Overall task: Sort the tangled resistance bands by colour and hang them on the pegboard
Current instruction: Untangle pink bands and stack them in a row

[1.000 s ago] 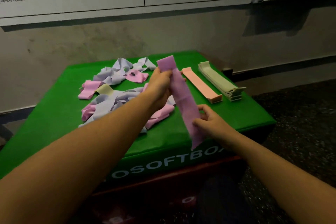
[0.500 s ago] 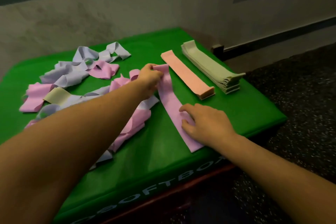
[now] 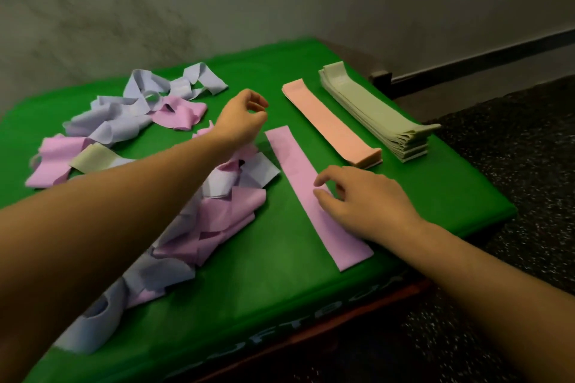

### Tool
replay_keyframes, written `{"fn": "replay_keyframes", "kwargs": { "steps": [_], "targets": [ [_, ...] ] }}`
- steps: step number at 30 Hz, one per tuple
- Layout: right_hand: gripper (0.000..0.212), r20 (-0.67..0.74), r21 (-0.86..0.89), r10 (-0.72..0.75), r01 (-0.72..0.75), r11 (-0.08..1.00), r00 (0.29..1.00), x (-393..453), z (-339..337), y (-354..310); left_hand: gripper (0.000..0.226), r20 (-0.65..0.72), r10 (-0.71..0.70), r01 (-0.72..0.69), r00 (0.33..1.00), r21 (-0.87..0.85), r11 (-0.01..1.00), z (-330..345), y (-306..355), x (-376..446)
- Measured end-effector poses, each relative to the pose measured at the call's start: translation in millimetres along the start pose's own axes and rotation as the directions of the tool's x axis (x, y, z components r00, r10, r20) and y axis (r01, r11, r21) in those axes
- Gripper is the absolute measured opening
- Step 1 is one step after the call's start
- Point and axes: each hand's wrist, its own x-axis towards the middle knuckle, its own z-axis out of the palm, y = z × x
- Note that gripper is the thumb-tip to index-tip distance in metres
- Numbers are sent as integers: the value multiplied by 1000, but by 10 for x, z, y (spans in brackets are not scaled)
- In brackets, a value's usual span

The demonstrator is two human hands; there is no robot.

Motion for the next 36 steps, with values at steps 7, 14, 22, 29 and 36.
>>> {"fn": "replay_keyframes", "kwargs": {
  "steps": [7, 14, 22, 29, 36],
  "targets": [
    [16, -18, 382, -42, 46, 923, 999, 99, 121, -253, 18, 194, 219, -260, 956, 221, 940, -589, -148, -681],
    [21, -41, 455, -11, 29, 890, 999, 542, 140, -597, 35, 338, 281, -413, 898, 429, 803, -767, -360, -1132],
    [31, 21, 317, -84, 73, 946, 996, 1242, 326, -991, 27, 166, 225, -276, 960, 433, 858, -871, -796, -1144],
    [40, 178, -32, -11, 17, 999, 984, 1448, 471, -1013, 24, 125, 176, -213, 976, 435, 875, -843, -831, -1157],
    [19, -101, 104, -146, 156, 982, 984, 1351, -78, -1195, 26, 182, 111, -185, 977, 470, 863, -868, -655, -1149]
  ]
}}
